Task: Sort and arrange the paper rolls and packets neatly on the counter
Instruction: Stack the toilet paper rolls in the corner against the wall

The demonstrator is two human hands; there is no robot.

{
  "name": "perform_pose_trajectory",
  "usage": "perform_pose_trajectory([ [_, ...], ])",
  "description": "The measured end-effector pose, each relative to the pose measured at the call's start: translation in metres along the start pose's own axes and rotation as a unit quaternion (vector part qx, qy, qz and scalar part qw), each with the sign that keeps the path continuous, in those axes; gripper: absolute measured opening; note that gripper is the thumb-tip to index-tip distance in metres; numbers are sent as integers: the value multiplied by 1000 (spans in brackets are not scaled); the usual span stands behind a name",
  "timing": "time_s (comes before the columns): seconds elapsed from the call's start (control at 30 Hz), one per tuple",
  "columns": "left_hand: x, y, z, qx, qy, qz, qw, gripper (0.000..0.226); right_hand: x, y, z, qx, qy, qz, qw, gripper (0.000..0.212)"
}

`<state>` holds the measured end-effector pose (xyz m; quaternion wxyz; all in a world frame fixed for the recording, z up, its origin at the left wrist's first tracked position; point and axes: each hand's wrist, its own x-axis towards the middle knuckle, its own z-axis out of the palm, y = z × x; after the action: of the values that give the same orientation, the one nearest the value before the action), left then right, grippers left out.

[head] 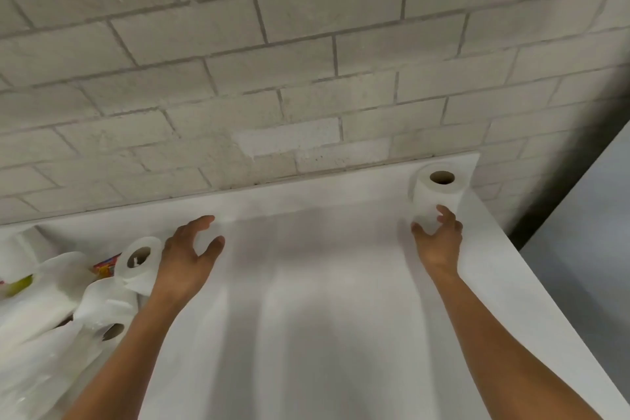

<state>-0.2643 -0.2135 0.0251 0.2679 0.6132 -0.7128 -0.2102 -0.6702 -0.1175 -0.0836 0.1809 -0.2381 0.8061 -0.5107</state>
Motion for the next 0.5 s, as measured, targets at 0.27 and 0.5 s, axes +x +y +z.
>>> perform_pose_trajectory([
  [0.27, 7, -26, -41, 135, 36, -31, 990, 48, -55, -37, 28, -30, -108, -81, 990, 44],
  [0.5, 23, -79, -79, 186, -31, -100, 977, 84, -100, -79, 59, -38, -163, -113, 979, 55],
])
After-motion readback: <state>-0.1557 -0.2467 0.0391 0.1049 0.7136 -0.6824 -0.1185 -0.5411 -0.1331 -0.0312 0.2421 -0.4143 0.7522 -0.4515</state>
